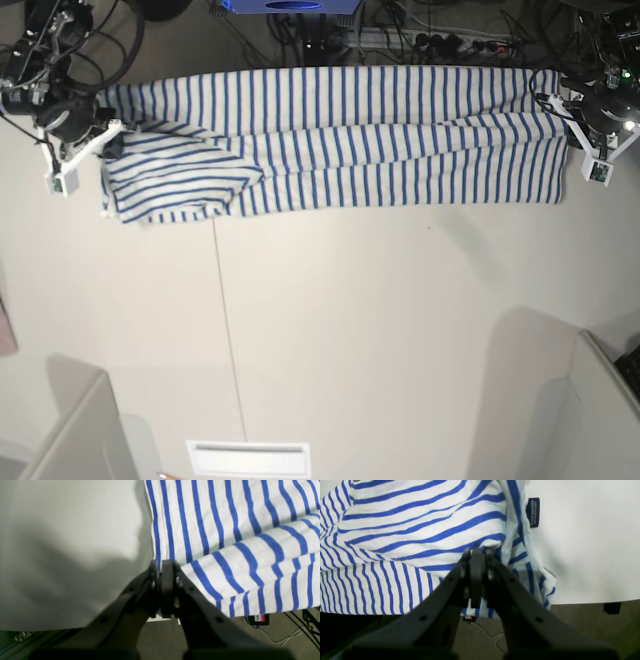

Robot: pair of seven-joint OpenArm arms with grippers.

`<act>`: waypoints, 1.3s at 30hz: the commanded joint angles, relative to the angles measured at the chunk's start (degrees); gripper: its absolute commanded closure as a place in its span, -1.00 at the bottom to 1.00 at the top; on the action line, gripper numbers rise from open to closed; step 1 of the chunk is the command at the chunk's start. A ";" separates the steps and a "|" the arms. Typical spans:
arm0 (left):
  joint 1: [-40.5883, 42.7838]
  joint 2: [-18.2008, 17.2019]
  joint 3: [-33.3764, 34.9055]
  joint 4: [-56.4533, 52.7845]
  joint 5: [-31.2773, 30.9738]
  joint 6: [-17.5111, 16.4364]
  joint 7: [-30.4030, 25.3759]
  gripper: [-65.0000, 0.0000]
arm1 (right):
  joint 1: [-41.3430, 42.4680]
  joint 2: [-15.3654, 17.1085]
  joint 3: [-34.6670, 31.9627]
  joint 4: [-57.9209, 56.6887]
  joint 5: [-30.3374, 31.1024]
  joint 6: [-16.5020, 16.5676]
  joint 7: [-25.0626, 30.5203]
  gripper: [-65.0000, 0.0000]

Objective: Fold the T-shirt properly
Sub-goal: 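Lower the folded hem onto the collar edge and release both grippers, then regrasp the folded strip's ends with both grippers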

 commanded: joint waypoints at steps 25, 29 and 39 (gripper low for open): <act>-8.36 9.54 -0.15 -3.38 5.48 0.14 -0.84 1.00 | 6.71 0.66 -3.42 -12.62 0.32 0.08 12.01 1.00; -9.24 12.27 3.63 -6.55 12.60 0.23 -1.71 1.00 | 9.52 1.28 -4.65 -20.53 0.14 0.08 14.65 1.00; -17.77 16.84 8.90 -22.81 27.28 1.29 -12.53 1.00 | 20.25 1.54 -4.21 -35.04 -15.15 0.08 20.98 1.00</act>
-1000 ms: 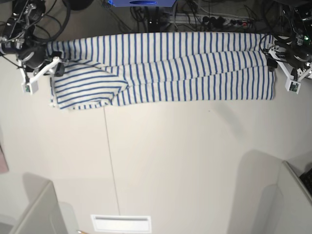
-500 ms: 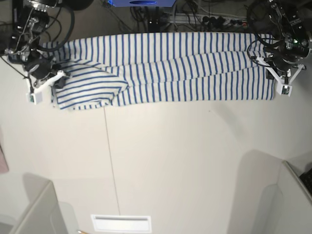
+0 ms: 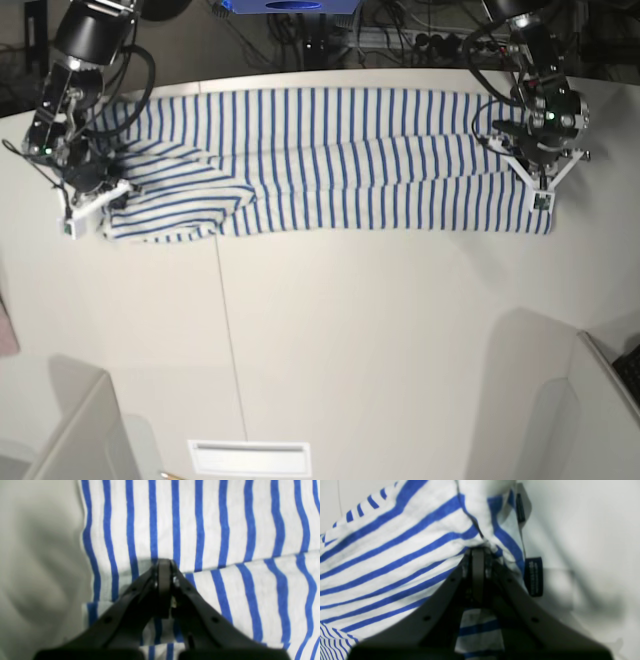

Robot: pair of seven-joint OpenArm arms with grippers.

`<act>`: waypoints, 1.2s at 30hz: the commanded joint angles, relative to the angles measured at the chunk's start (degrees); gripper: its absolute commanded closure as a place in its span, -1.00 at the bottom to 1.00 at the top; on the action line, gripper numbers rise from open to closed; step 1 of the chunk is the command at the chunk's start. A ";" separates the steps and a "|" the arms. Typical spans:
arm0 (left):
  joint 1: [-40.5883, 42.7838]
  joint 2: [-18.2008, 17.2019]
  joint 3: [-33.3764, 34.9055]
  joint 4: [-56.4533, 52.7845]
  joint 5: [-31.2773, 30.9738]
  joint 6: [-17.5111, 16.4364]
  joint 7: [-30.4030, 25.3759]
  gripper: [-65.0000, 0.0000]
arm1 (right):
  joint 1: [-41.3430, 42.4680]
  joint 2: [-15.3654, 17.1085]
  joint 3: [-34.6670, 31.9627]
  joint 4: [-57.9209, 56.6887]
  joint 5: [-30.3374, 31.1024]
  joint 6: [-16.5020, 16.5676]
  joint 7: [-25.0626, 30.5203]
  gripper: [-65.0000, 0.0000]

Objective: Fold the T-shirt properly
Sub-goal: 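Regrasp the folded strip's ends with both grippers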

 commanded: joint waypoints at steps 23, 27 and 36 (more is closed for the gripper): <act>-13.30 -0.54 -2.87 14.91 5.36 -14.11 21.20 1.00 | 8.58 -3.71 0.38 26.28 -6.06 -1.01 -10.00 1.00; -9.96 -0.54 -9.20 16.85 5.36 -14.11 20.94 1.00 | 3.21 -6.08 0.38 33.93 -6.06 -1.01 -9.65 1.00; -4.24 -0.46 -21.78 17.29 -9.67 -14.11 20.85 1.00 | -0.39 -8.72 -0.23 33.93 -6.06 -1.01 -9.65 1.00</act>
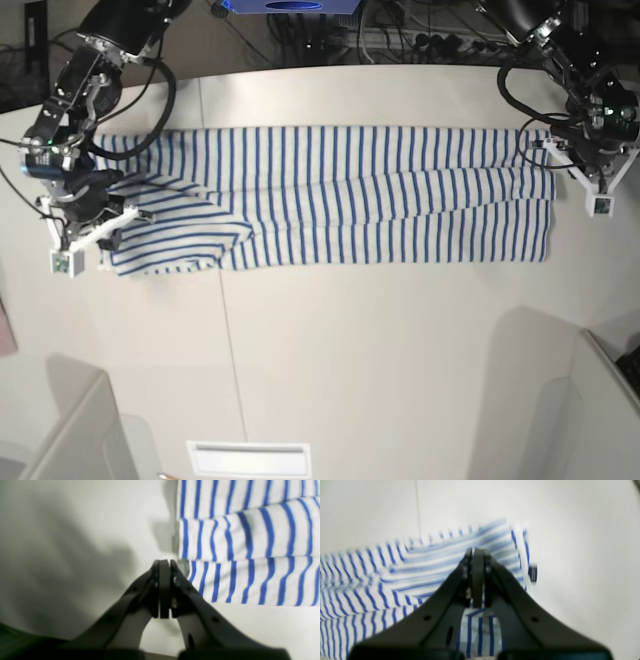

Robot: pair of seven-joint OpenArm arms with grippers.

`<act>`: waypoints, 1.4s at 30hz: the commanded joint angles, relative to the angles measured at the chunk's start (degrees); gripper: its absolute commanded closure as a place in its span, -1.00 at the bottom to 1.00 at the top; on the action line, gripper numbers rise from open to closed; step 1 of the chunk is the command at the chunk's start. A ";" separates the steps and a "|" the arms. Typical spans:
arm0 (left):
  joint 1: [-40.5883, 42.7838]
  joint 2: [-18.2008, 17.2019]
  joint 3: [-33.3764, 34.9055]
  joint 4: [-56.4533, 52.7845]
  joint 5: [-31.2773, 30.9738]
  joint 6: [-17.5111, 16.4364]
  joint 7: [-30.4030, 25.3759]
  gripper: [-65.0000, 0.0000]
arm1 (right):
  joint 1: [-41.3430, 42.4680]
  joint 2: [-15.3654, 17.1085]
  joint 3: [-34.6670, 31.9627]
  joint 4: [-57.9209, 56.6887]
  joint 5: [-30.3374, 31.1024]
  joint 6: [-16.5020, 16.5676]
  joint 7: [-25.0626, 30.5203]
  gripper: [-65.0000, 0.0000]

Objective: Fold the T-shirt properly
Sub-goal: 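Regrasp the folded strip's ends with both grippers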

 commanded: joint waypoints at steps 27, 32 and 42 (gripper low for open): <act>-0.86 -4.89 -3.96 -14.80 -16.43 -0.03 -5.20 -0.78 | -5.79 -0.62 -0.01 1.74 0.91 0.12 2.02 1.00; -1.47 -4.98 -3.70 -15.15 -18.36 -0.03 -5.20 -0.78 | -5.61 -0.62 -0.01 1.65 0.91 0.12 2.02 1.00; -5.96 -5.07 -0.53 -26.58 -18.45 -0.03 -5.56 -0.78 | -5.87 -0.70 -0.10 1.74 0.91 0.12 2.02 1.00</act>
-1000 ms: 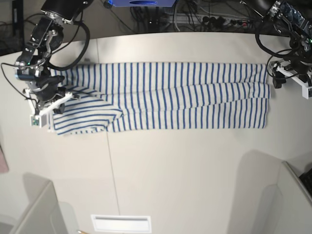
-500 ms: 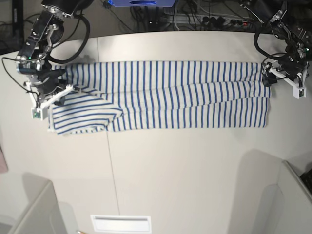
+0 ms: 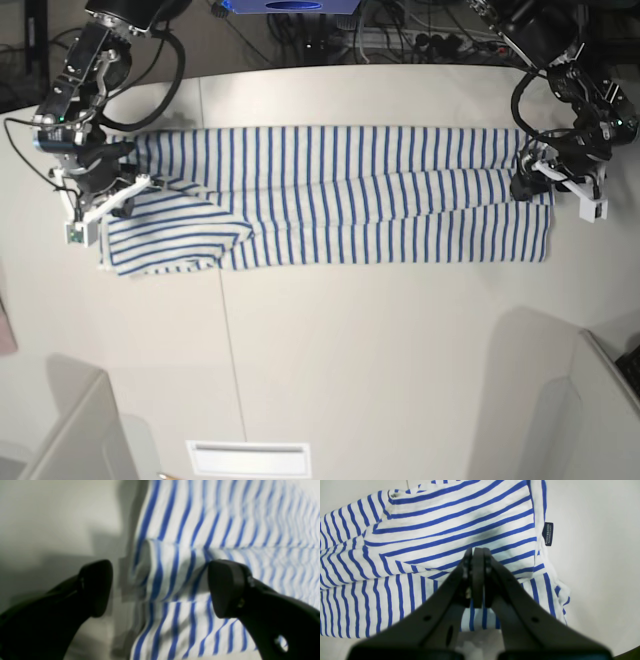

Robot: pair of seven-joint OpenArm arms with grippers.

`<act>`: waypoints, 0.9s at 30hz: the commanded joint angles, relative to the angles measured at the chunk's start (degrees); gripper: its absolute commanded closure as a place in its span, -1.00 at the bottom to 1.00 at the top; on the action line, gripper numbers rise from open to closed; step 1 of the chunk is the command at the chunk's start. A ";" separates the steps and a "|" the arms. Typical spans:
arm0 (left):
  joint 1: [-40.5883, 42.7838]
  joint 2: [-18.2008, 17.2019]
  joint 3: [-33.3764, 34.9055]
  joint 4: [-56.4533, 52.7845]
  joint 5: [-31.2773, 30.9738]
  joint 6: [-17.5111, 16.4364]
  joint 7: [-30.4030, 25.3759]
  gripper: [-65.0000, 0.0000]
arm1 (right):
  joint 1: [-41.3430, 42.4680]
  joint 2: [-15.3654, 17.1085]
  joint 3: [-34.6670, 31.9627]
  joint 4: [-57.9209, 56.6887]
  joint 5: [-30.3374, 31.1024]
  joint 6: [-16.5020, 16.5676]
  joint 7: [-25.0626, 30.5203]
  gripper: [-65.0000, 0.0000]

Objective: Fold the T-shirt properly
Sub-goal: 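Regrasp the folded strip's ends with both grippers, then lift the strip end with the left gripper and fold it toward the right gripper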

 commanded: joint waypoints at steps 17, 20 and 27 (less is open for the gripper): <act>-0.36 -0.78 0.04 -8.51 4.08 -0.28 0.72 0.16 | 0.42 0.50 0.16 1.08 0.45 0.19 1.26 1.00; -0.36 -0.87 0.04 -9.30 4.52 -0.28 0.72 0.46 | 0.42 0.50 0.34 1.08 0.45 0.19 1.26 1.00; -0.98 -2.45 -0.23 -9.56 4.70 -0.28 0.63 1.00 | 0.42 0.50 0.69 1.08 0.45 0.19 1.26 1.00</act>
